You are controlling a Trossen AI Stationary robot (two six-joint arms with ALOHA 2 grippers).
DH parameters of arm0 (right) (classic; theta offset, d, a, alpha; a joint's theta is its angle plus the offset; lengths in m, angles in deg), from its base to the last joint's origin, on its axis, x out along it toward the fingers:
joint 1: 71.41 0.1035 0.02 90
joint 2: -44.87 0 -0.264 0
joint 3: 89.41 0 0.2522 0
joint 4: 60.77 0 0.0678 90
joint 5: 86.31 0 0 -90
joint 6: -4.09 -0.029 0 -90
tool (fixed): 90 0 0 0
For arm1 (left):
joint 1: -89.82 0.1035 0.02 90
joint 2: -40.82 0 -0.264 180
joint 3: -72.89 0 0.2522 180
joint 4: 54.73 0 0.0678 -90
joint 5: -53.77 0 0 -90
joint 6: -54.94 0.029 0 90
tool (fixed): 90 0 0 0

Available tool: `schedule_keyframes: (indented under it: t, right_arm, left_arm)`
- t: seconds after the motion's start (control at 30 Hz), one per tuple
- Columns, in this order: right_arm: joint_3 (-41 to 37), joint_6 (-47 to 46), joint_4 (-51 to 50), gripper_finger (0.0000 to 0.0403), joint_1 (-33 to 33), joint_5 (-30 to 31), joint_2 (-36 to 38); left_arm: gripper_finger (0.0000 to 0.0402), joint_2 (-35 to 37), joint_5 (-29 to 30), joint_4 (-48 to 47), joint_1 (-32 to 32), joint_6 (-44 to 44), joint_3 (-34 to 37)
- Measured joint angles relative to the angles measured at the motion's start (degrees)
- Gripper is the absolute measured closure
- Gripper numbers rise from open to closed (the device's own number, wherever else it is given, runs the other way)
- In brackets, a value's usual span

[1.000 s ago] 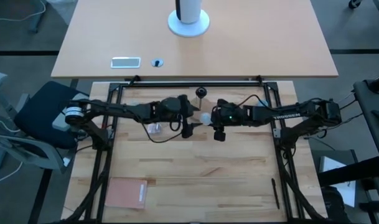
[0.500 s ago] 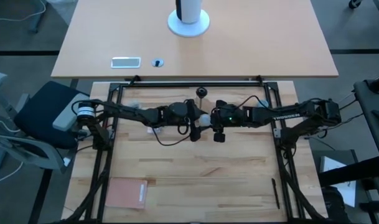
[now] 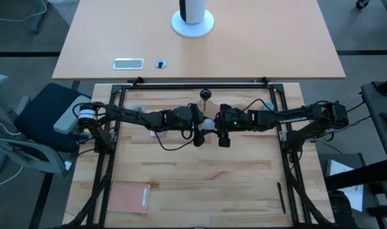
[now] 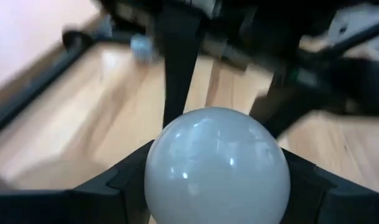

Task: Screw lightbulb
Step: Remove the lightbulb from the desk lamp

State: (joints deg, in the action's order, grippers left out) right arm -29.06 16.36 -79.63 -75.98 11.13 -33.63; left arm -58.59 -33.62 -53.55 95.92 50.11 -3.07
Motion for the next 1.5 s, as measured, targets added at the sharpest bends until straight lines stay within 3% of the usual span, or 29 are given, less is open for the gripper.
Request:
schedule_keyframes:
  t: [0.13, 0.33, 0.43, 0.63, 0.87, 1.17, 1.5]
  right_arm:
    - [0.0, -1.8, -4.5, 0.0192, 0.0, 0.0, 1.2]
    - [0.0, -3.3, -8.5, 0.0182, 0.0, 0.0, 2.4]
    - [0.0, -3.3, -8.1, 0.0186, 0.0, 0.1, 2.5]
    - [0.0, -3.6, -8.0, 0.0191, 0.0, 0.1, 2.5]
    - [0.0, -4.1, -7.8, 0.0183, 0.0, 0.1, 2.5]
    - [0.0, -4.3, -7.7, 0.0191, 0.0, 0.1, 2.5]
    - [-0.1, -4.8, -7.8, 0.0189, 0.0, 0.1, 2.5]
  left_arm:
    - [0.0165, 3.0, 0.0, -13.0, -0.1, -2.3, 0.0]
    - [0.0164, 8.0, -2.6, -42.9, -2.7, -11.4, 0.0]
    - [0.0163, 8.3, -0.2, -51.8, -5.2, -14.6, 0.4]
    - [0.0162, 8.2, 9.9, -52.5, -8.9, -18.3, 2.2]
    - [0.0162, 7.8, 10.4, -57.7, -8.8, -27.1, 3.3]
    - [0.0161, 8.1, 10.9, -54.0, -9.1, -28.7, 7.6]
    - [0.0161, 9.4, 13.6, -50.4, -9.4, -24.9, 8.6]
